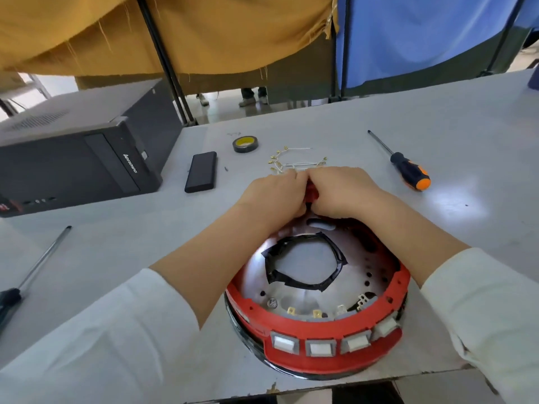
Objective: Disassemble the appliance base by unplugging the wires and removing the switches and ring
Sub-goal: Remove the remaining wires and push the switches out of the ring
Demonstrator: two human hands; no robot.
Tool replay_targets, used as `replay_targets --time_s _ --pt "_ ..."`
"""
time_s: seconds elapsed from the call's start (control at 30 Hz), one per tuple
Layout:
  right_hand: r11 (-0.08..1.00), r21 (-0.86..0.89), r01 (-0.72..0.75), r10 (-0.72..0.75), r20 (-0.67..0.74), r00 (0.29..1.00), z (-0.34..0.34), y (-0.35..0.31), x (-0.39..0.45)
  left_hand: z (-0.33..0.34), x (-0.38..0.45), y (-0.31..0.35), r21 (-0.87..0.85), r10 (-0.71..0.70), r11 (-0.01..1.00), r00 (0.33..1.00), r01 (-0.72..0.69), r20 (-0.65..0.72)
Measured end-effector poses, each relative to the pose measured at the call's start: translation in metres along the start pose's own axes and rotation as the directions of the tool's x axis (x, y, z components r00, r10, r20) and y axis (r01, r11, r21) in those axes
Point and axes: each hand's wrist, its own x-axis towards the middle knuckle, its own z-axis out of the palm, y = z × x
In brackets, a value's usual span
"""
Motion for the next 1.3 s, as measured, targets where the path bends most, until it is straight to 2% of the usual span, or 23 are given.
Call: replay_targets --time_s 0.1,0.2,0.5,0.9,1.3 --pt "0.998 -0.039 0.039 -0.040 -0.041 0.998 0.000 -0.002 -0.003 0.007 0.006 0.001 0.139 0.031 0.990 0.999 -0.029 -0.015" --pt "0.998 -0.039 0.049 -0.051 -0.051 0.997 -0.001 -0.003 -0.005 0.013 0.006 -0.003 0.186 0.058 0.981 0.997 -0.048 -0.046" --pt "0.999 -0.010 0.046 -0.047 -0.086 0.995 0.003 -0.001 -0.003 0.024 -0.001 -0.012 0.087 0.150 0.987 0.974 -0.137 -0.169" --pt "0.999 0.006 0.038 -0.037 -0.123 0.992 0.004 -0.002 -0.004 0.022 -0.002 -0.007 0.103 0.105 0.991 0.978 -0.088 -0.178" --pt "0.992 -0.054 0.111 -0.118 -0.166 0.979 0.007 -0.002 -0.002 0.018 -0.003 -0.007 0.079 0.078 0.995 0.984 -0.066 -0.160"
